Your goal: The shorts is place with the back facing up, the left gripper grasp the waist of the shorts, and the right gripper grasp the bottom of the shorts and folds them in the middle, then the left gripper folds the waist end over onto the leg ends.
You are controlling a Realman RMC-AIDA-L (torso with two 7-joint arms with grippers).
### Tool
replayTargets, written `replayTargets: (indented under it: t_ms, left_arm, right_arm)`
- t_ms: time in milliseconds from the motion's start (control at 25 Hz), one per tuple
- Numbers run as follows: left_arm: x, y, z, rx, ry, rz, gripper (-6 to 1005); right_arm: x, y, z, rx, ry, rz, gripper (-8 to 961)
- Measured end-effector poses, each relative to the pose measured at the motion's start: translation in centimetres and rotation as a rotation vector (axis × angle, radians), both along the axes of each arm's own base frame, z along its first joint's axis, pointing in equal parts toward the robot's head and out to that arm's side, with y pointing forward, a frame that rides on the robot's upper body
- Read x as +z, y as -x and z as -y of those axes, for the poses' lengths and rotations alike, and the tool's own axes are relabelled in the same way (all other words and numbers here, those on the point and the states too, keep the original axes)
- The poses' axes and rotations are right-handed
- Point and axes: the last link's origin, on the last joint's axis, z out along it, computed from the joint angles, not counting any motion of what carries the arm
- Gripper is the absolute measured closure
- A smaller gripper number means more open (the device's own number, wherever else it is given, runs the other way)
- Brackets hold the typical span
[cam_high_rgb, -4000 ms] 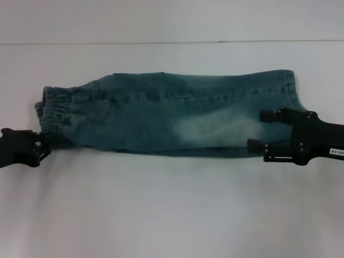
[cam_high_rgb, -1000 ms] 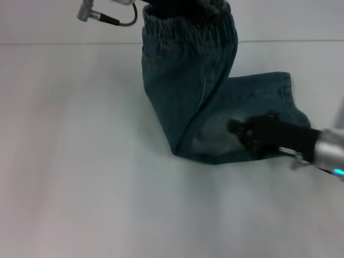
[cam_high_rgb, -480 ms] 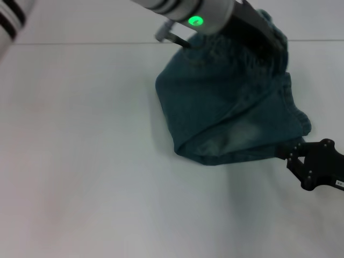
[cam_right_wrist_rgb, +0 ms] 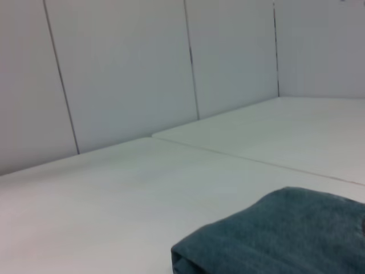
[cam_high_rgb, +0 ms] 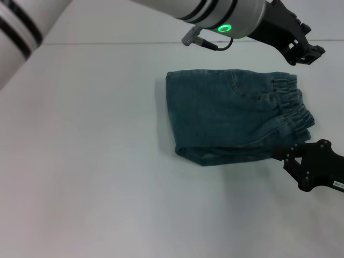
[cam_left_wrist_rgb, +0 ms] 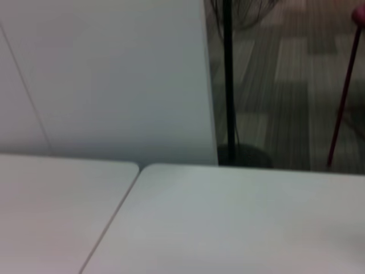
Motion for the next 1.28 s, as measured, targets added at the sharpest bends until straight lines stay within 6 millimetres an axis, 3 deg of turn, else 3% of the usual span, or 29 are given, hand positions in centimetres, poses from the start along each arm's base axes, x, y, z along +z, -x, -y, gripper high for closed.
replayTargets:
  t_ms: [120,200,440,600,720,920,960,1280]
  left_arm:
    - [1.4,1.4,0.5,-0.009,0.006,0.082,614]
    - [2.6,3.5,0.8,0.009,0.016,0.149,505]
    - [6.0,13.3,2.3,0.089,0.050,0.379,265]
    - [6.9,20.5,4.7,0.154,0.058,0.538,91]
    - [7.2,25.2,7.2,0.186,0.013,0.609,82]
    - [7.1,31.0,10.9,0.273,-0.073,0.599,68]
    - [7.1,31.9,11.6,0.292,-0.096,0.591,65]
    - [7.2,37.0,17.2,0.388,-0.259,0.570,59]
  right_arm:
    - [0.3,0.3,-0.2,0.008,0.008,-0.014,955]
    - [0.4,0.6,-0.4,0.009,0.015,-0.024,955]
    - [0.0,1.5,-0.3,0.039,0.049,-0.055,955]
    - [-0.5,2.1,0.3,0.068,0.079,-0.087,919]
    - [-0.6,2.3,0.7,0.084,0.093,-0.103,882]
    - [-1.4,2.2,1.1,0.085,0.093,-0.109,822]
    - [-1.5,2.2,1.1,0.083,0.095,-0.107,774]
    - [-2.2,2.0,1.5,0.115,0.075,-0.076,440]
